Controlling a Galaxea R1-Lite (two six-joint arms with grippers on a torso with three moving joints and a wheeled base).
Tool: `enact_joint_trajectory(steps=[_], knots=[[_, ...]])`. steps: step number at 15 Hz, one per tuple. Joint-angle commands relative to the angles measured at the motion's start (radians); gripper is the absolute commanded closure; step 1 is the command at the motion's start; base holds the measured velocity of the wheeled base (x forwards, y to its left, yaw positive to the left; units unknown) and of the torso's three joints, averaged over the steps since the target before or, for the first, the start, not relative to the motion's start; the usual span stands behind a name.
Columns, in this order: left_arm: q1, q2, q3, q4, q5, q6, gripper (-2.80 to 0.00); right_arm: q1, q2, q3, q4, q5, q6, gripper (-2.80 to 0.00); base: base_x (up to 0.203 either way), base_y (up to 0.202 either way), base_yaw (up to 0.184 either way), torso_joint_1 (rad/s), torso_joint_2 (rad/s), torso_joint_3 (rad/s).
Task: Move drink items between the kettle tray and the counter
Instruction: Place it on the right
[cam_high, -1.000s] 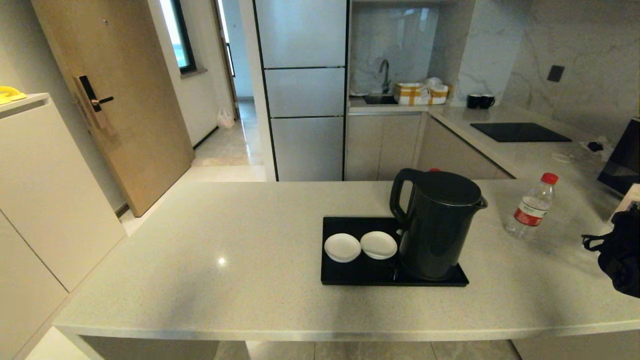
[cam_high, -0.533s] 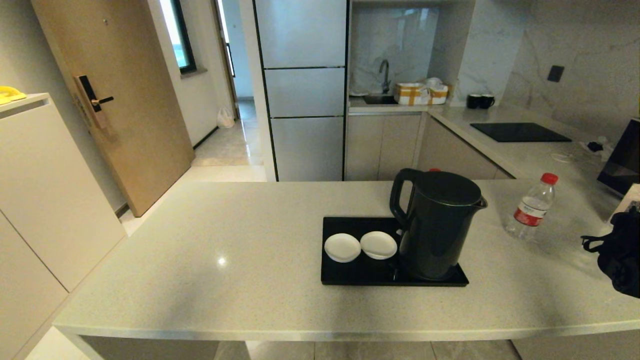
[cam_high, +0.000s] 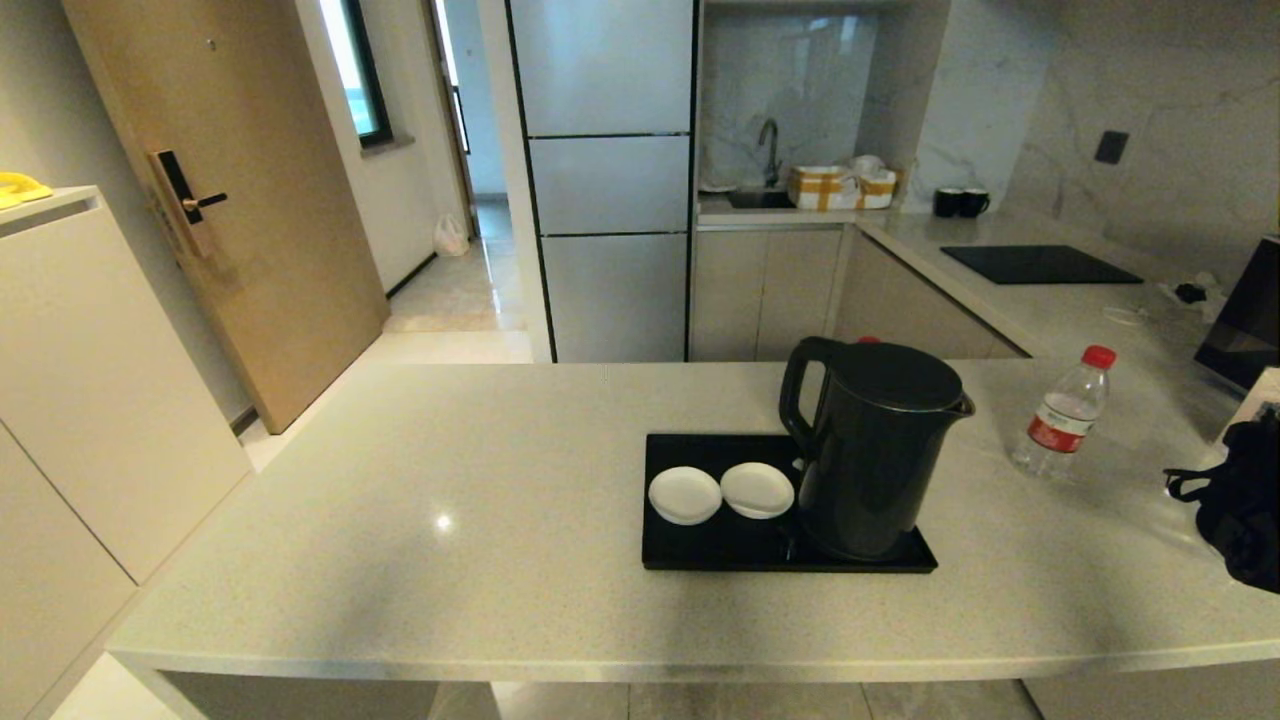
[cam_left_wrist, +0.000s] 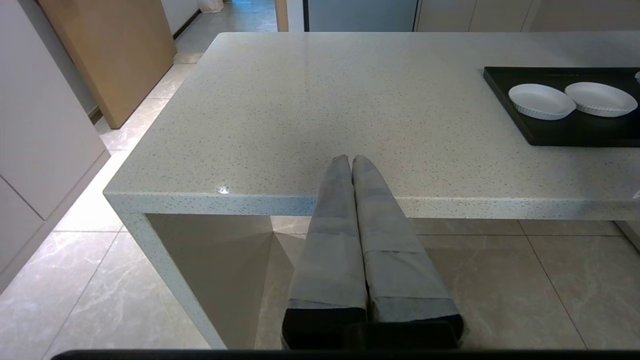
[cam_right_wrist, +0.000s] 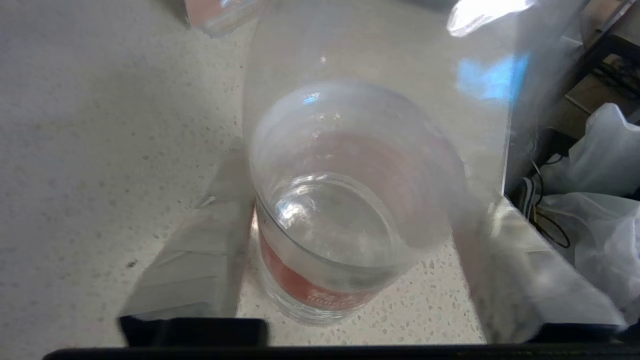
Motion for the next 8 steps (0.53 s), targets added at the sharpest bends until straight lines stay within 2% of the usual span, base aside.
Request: enact_joint_trajectory(steps=[1, 5, 7, 8], knots=[[0.000, 0.000, 0.000, 0.000, 0.000, 0.000, 0.00, -0.001, 0.002, -0.004, -0.001, -0.004, 0.002, -2.80, 0.000, 0.000, 0.000, 0.000, 0.00, 0.000], [0.001, 0.000, 0.000, 0.000, 0.000, 0.000, 0.00, 0.000, -0.015, 0.015, -0.001, -0.003, 0.001, -2.80, 0.000, 0.000, 0.000, 0.000, 0.00, 0.000], [0.001, 0.000, 0.000, 0.000, 0.000, 0.000, 0.00, 0.017, -0.080, 0.101, -0.001, 0.010, 0.006, -2.80, 0.000, 0.000, 0.000, 0.000, 0.00, 0.000], [0.000, 0.000, 0.000, 0.000, 0.000, 0.000, 0.00, 0.052, -0.114, 0.158, -0.007, 0.024, 0.015, -2.80, 0.000, 0.000, 0.000, 0.000, 0.00, 0.000]])
